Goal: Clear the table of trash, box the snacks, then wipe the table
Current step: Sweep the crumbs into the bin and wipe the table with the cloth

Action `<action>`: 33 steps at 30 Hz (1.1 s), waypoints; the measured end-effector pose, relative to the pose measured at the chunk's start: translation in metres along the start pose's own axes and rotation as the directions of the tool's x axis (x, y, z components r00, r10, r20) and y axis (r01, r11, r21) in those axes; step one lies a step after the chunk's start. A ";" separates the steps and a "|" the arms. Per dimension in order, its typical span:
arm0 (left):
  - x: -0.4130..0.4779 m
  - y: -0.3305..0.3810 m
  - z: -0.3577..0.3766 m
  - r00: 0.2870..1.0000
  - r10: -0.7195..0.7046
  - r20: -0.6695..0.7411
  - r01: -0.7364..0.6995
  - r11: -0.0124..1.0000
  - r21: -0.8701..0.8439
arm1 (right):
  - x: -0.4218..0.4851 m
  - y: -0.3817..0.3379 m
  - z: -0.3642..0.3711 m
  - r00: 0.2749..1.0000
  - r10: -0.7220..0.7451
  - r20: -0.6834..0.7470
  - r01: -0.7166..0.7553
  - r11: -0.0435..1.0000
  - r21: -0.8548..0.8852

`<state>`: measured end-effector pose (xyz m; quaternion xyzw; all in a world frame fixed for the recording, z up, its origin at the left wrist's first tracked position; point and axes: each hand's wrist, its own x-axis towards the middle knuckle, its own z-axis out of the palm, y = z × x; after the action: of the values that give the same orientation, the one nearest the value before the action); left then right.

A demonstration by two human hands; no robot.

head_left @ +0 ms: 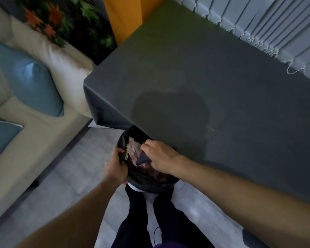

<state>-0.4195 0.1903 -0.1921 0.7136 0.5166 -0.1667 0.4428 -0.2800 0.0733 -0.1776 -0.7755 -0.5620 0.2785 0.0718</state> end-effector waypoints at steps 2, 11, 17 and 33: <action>0.000 -0.001 -0.002 1.000 -0.003 -0.009 0.003 1.000 -0.002 | 0.004 -0.004 -0.003 0.999 0.015 0.040 -0.012 0.997 -0.074; 0.001 -0.013 -0.010 1.000 -0.017 -0.018 0.017 1.000 -0.025 | 0.022 0.041 -0.048 0.690 0.141 -0.710 -0.113 0.990 0.086; -0.002 -0.021 -0.011 0.999 -0.011 -0.032 0.009 0.998 -0.057 | 0.040 0.078 -0.059 0.822 0.401 -0.405 -0.461 0.885 -0.060; -0.010 -0.083 -0.069 0.988 -0.043 -0.150 0.013 0.981 -0.194 | 0.065 -0.041 0.023 0.996 0.090 -0.024 -0.092 0.987 -0.133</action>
<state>-0.5125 0.2456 -0.1851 0.6708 0.5730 -0.0667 0.4661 -0.3122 0.1429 -0.2021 -0.8058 -0.5428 0.2363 0.0118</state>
